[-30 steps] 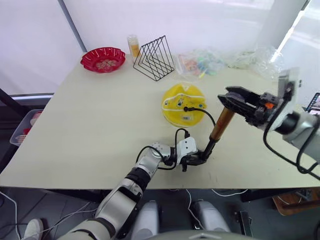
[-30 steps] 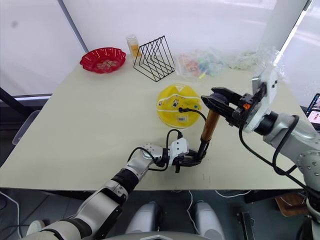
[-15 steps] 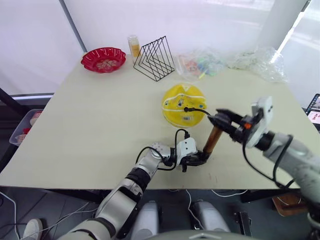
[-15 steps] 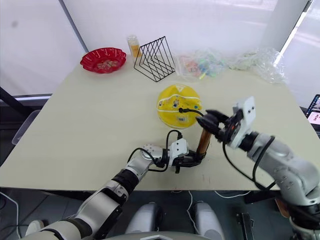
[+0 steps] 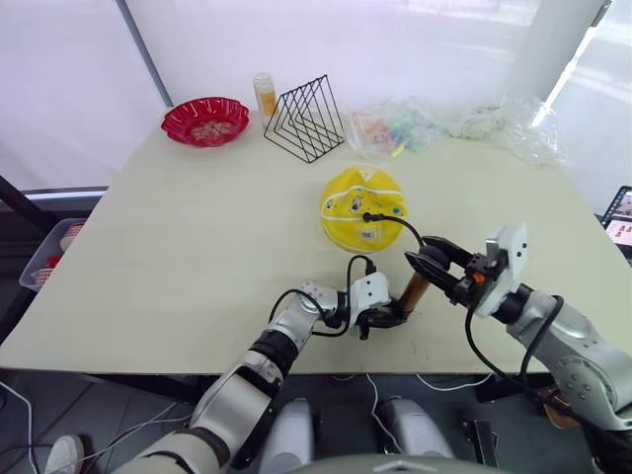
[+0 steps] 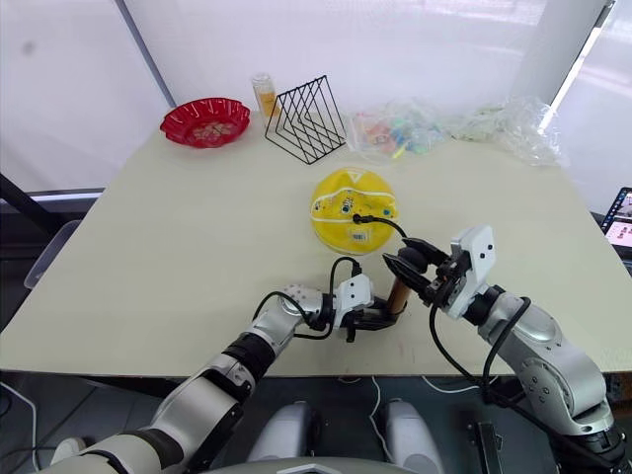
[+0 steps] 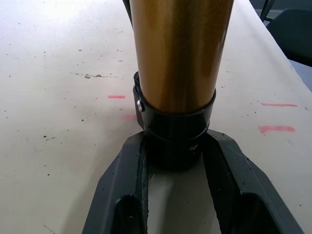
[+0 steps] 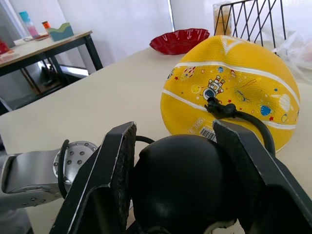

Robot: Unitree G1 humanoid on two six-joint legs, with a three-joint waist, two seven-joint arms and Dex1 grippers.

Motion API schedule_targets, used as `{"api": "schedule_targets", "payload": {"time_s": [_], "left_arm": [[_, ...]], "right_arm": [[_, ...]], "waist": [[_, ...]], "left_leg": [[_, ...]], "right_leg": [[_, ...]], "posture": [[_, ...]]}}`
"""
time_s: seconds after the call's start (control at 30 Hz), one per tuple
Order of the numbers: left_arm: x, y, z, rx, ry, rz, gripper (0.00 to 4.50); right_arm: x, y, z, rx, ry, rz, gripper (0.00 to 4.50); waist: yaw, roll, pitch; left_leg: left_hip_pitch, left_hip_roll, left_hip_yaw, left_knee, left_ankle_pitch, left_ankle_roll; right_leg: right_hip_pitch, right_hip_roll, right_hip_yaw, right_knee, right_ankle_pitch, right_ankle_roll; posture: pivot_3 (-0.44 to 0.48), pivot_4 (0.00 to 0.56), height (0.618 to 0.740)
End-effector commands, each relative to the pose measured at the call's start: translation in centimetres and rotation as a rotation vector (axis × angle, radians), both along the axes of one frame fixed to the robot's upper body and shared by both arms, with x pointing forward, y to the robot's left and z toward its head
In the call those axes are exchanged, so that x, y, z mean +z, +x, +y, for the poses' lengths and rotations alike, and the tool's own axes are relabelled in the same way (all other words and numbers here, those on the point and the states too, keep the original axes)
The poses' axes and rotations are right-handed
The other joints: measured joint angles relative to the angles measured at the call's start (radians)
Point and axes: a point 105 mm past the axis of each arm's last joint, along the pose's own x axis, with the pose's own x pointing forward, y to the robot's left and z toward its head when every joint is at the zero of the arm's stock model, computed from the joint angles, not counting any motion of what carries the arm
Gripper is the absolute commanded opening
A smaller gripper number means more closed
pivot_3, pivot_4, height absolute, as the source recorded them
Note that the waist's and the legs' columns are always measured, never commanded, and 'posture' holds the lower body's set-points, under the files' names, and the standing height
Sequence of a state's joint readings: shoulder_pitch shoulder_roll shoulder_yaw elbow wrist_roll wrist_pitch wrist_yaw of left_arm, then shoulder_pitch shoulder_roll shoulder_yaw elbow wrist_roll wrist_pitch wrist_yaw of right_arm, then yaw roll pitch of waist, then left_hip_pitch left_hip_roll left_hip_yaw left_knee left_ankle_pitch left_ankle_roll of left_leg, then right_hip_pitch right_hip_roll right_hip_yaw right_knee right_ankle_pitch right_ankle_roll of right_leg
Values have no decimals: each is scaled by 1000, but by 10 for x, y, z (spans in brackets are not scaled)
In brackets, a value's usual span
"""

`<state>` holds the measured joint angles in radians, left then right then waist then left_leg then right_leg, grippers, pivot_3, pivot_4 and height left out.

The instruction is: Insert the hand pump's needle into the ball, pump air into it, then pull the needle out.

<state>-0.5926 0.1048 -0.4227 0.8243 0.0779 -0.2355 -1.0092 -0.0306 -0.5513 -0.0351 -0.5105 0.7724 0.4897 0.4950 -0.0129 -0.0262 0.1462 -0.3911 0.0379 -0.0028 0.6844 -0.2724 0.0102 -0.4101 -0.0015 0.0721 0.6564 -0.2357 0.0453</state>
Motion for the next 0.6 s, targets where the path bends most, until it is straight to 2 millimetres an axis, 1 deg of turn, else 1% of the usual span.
{"api": "schedule_targets", "payload": {"time_s": [0.03, 0.13, 0.2, 0.33, 0.5, 0.6], "left_arm": [[-28, -10, 14, -2, 110, 65, 1146], [-30, -11, 16, -6, 117, 62, 1146], [-30, -11, 16, -7, 118, 61, 1146], [-32, -12, 17, -23, 136, 49, 1146], [-34, -13, 18, -35, 148, 43, 1146], [-34, -13, 18, -34, 146, 44, 1146]], "right_arm": [[18, 4, -13, -37, -10, -53, 2028], [47, 0, -19, 9, 3, -129, 2028], [56, -1, -22, 15, 5, -144, 2028], [86, -3, -30, 51, 6, -175, 2028], [106, -3, -35, 64, 1, -192, 2028], [111, -4, -36, 67, 2, -193, 2028]], "waist": [[0, 0, 0], [1, 2, 1], [1, 2, 1], [0, 2, 2], [1, 2, 2], [1, 2, 2]], "left_leg": [[0, 0, 0, 0, 0, 0], [-3, 0, 0, 0, 0, 0], [-4, -1, 0, 0, 0, 0], [-5, -1, -1, 0, 0, 0], [-6, -1, -1, 0, 0, 0], [-6, 0, -1, 0, 0, 0]], "right_leg": [[0, 0, 0, 0, 0, 0], [-3, 0, 0, 0, 0, 0], [-3, -1, 0, -1, 0, 0], [-4, -1, -1, -2, 0, 0], [-3, -1, -1, -2, 0, 0], [-4, -1, -1, -3, 0, 0]], "posture": [[0, 150, 735], [0, 150, 735], [0, 150, 735], [0, 150, 735], [0, 150, 735], [0, 150, 735]]}}
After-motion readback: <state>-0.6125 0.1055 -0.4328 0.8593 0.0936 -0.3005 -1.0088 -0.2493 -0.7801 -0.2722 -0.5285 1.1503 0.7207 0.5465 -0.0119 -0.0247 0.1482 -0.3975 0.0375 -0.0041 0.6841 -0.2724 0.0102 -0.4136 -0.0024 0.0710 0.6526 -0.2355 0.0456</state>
